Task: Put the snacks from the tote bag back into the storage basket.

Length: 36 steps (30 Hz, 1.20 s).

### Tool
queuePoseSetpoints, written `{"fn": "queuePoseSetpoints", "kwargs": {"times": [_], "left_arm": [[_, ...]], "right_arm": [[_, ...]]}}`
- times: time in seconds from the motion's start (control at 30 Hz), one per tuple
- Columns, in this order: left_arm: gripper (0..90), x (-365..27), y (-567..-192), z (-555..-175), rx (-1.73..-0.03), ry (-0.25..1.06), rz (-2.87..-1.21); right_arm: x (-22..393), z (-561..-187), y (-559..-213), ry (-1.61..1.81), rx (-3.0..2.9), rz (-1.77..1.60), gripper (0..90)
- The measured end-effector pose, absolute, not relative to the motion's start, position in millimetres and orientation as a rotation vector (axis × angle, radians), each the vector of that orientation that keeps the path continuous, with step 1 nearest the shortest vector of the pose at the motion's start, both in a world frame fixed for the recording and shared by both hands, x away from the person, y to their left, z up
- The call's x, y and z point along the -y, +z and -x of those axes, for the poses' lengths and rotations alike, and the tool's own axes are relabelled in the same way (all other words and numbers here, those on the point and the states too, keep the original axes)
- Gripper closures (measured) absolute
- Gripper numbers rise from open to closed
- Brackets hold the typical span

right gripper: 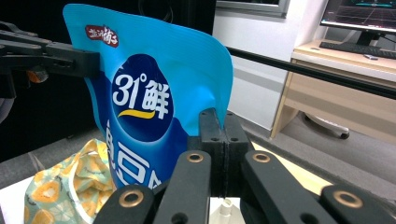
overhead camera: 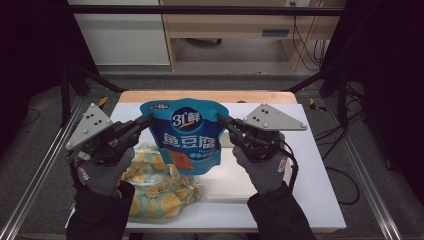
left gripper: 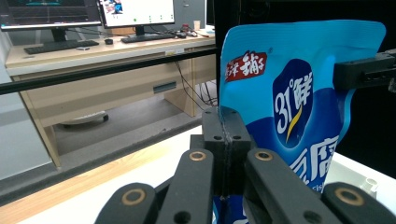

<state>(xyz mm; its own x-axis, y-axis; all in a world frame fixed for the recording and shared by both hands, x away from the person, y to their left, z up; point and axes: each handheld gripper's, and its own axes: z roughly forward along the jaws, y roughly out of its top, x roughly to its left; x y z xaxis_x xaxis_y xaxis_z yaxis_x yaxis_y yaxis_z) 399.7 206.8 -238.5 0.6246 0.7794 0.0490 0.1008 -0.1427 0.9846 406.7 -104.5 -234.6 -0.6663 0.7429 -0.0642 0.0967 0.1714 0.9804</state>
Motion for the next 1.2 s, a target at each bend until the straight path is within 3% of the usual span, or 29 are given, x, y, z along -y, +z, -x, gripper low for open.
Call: {"fn": "queuePoseSetpoints", "kwargs": {"times": [1.2], "left_arm": [[90.0, -144, -249, -409, -0.657, 0.624, -1.682]], "right_arm": [[168, -394, -250, 1.499, -1.835, -0.881, 90.0]]}}
